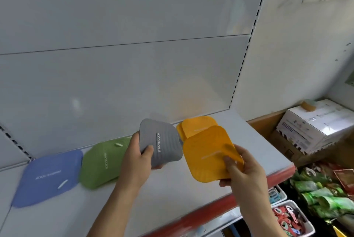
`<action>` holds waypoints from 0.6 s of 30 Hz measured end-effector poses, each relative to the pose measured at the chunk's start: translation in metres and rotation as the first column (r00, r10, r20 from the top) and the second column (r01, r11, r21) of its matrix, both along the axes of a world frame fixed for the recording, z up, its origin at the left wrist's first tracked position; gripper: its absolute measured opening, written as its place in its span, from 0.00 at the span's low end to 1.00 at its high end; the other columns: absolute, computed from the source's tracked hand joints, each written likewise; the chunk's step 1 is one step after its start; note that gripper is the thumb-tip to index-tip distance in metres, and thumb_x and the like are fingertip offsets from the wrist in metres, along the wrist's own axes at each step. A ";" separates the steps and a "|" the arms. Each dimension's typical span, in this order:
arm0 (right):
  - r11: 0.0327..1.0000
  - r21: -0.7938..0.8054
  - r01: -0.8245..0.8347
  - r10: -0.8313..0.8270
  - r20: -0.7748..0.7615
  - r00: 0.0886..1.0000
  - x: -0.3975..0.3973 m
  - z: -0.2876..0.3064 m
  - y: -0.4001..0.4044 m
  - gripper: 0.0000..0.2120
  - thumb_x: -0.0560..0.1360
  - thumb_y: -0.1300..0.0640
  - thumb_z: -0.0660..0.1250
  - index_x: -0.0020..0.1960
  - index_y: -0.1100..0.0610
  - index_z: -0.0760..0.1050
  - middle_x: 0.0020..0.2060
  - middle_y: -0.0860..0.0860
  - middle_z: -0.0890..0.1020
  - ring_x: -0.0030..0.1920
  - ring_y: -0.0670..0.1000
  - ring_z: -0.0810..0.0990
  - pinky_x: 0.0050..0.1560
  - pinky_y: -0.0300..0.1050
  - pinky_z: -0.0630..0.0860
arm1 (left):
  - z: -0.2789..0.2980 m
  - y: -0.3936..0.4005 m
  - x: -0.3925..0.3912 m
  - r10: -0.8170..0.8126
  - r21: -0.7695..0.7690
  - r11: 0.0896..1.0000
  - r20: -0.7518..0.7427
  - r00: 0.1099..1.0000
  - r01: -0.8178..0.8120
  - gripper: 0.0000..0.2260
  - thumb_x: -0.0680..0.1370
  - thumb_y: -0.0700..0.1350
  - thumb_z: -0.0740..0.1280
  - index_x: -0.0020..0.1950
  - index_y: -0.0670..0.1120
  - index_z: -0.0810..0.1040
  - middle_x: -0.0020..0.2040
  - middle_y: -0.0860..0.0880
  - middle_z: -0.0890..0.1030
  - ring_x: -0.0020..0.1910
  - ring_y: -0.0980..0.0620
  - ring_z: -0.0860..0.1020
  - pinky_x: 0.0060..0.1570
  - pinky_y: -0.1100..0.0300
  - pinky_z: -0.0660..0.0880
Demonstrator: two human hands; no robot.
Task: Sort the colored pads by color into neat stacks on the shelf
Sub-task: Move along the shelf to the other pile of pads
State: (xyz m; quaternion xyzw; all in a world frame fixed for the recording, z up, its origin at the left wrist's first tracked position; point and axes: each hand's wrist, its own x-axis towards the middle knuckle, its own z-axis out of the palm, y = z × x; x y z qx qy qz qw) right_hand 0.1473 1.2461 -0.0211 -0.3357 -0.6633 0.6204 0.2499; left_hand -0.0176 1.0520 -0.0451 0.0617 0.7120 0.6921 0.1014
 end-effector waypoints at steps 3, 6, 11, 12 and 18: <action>1.000 0.016 0.001 -0.001 0.008 1.000 -0.016 0.002 0.016 0.11 0.82 0.56 0.67 0.61 0.42 0.77 0.41 0.53 0.85 0.30 0.58 0.84 0.40 0.61 0.85 | -0.006 0.021 -0.018 0.026 -0.010 1.000 0.069 0.997 -0.025 0.19 0.84 0.33 0.61 0.69 0.53 0.75 0.63 0.46 0.79 0.60 0.41 0.80 0.37 0.46 0.86; 0.999 0.028 -0.025 0.024 0.037 0.999 -0.031 -0.004 0.029 0.12 0.82 0.54 0.67 0.64 0.44 0.76 0.46 0.52 0.84 0.31 0.57 0.85 0.39 0.60 0.85 | -0.012 0.037 -0.031 0.047 -0.217 0.975 0.022 0.999 -0.041 0.18 0.80 0.42 0.61 0.66 0.60 0.73 0.64 0.47 0.79 0.54 0.35 0.83 0.37 0.45 0.85; 0.998 0.009 -0.057 0.057 0.042 0.998 -0.054 -0.009 0.058 0.11 0.83 0.56 0.66 0.61 0.42 0.76 0.47 0.52 0.83 0.31 0.59 0.85 0.36 0.56 0.85 | -0.022 0.050 -0.037 0.090 -0.547 0.820 -0.165 0.982 -0.167 0.22 0.80 0.43 0.61 0.73 0.57 0.66 0.62 0.43 0.79 0.46 0.39 0.84 0.37 0.49 0.83; 0.997 0.012 -0.070 0.069 0.040 0.997 -0.059 -0.010 0.065 0.11 0.83 0.57 0.66 0.61 0.43 0.76 0.47 0.53 0.83 0.31 0.60 0.84 0.35 0.54 0.85 | -0.023 0.052 -0.036 0.085 -0.624 0.751 -0.233 0.969 -0.216 0.24 0.80 0.44 0.62 0.76 0.55 0.63 0.60 0.41 0.81 0.47 0.38 0.83 0.40 0.49 0.81; 0.984 0.041 -0.172 0.168 0.077 0.983 -0.091 -0.007 0.101 0.14 0.83 0.58 0.64 0.66 0.44 0.72 0.50 0.51 0.82 0.35 0.59 0.85 0.33 0.49 0.84 | -0.014 0.062 -0.021 0.001 -0.859 0.325 -0.418 0.909 -0.395 0.32 0.81 0.51 0.69 0.81 0.44 0.60 0.59 0.42 0.82 0.56 0.39 0.81 0.48 0.50 0.75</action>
